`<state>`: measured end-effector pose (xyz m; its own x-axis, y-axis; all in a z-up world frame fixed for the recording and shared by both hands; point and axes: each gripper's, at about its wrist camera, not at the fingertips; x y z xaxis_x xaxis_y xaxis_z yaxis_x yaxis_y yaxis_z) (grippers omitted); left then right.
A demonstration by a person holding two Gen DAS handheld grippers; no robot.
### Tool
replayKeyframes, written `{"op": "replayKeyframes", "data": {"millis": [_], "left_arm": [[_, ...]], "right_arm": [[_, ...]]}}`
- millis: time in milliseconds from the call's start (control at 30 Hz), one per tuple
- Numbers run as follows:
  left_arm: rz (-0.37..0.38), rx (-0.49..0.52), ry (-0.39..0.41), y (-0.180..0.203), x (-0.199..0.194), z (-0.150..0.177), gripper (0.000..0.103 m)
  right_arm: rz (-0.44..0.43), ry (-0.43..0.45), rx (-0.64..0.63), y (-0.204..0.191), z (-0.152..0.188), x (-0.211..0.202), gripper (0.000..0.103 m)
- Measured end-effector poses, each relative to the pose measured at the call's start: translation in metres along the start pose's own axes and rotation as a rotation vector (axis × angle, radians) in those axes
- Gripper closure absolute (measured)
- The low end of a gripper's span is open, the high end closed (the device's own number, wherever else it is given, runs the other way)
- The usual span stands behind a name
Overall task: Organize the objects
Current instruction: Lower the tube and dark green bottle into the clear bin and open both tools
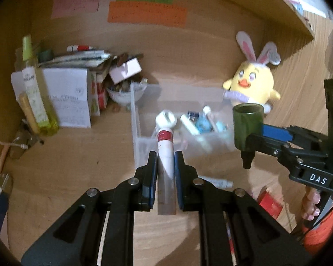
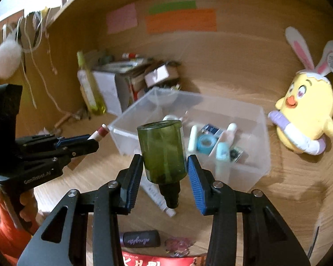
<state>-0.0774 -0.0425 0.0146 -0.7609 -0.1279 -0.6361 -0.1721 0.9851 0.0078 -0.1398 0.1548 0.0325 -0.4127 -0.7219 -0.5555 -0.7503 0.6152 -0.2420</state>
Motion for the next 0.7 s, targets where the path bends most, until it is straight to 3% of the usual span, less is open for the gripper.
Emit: {"op": "replayKeyframes", "data": {"millis": [367,533,700], "left_arm": [[0.006,-0.027,0.028,-0.002,0.019,-0.058,0.089],[-0.013,-0.023,-0.002,0.003,0.042,-0.073,0.088],[-0.011,-0.014,-0.081,0.011,0.08,-0.075,0.089]], "right_arm": [[0.066,0.116,0.027,0.026,-0.045,-0.022,0.065],[0.097,0.093,0.055,0.044,-0.052,-0.007,0.065],[0.104,0.008,0.096,0.065,-0.049,0.029,0.065]]}}
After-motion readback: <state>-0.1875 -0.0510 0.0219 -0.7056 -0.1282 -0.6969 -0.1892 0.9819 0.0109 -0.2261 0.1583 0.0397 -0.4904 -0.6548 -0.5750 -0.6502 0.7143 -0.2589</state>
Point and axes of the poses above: each gripper's, at about its wrist camera, not at the fingertips, and x roughly the way its jaws point, y to its right, z to its underside, and after that the axes turned 13 degrees about -z, right-handed
